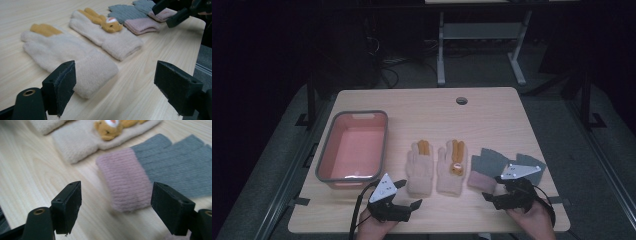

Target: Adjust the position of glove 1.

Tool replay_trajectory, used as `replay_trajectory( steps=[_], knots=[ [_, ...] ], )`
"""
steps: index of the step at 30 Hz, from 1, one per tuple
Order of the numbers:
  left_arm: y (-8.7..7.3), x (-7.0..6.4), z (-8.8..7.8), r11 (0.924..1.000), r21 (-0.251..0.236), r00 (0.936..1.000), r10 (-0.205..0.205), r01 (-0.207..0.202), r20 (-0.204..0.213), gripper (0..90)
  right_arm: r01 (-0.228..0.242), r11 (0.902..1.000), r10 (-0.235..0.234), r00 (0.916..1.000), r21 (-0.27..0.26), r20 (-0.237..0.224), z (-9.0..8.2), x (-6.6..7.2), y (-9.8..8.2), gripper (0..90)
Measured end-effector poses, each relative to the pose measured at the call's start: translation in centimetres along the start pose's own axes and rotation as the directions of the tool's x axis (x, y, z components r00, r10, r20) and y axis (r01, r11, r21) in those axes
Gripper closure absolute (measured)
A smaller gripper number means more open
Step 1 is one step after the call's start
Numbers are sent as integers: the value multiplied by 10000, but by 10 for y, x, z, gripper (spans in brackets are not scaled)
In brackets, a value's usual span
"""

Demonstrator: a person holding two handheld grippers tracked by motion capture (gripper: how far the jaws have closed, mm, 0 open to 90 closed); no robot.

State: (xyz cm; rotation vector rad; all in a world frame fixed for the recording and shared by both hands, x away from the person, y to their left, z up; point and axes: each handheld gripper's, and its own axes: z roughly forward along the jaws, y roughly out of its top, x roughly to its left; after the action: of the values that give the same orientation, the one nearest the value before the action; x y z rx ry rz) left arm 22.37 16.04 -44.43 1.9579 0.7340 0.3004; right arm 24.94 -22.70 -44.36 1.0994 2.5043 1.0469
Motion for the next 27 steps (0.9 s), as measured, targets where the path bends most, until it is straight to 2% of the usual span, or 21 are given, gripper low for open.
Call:
replay_trajectory(
  steps=[7, 8, 13, 15, 17, 20, 23, 27],
  knots=[
    [-3, 3, 1, 9997, 31, 9997, -245, 244, 48, 178, 11, 10000, -12, 10000, -85, -58, -3, 5, 2, 244],
    [-3, 3, 1, 9997, 18, 9997, -235, 235, 45, 178, 153, 9998, -153, 9999, -108, -65, -3, 6, 3, 240],
    [0, 2, -4, 9999, -117, 10000, -26, 25, -45, 178, 237, 9997, -237, 9996, 30, -134, 0, 13, 6, 225],
    [0, 1, -5, 9999, -112, 10000, -10, 10, -68, 178, 463, 9987, -461, 9989, 227, -101, 1, 14, 10, 222],
    [1, 0, -7, 9997, -220, 10000, -56, 55, -15, 178, 573, 9983, -571, 9982, 141, -200, -3, 17, 16, 233],
    [1, 0, -8, 9997, -229, 9999, -95, 97, 63, 178, 477, 9989, -478, 9983, -42, -338, -7, 17, 22, 234],
    [2, -1, -10, 9997, -258, 10000, -30, 31, 42, 178, 449, 9990, -448, 9978, -5, -492, -8, 14, 27, 234],
    [2, 0, -11, 9995, -297, 9999, -70, 72, 74, 178, 579, 9975, -558, 9970, 395, -537, -9, 14, 44, 233]
  ],
)
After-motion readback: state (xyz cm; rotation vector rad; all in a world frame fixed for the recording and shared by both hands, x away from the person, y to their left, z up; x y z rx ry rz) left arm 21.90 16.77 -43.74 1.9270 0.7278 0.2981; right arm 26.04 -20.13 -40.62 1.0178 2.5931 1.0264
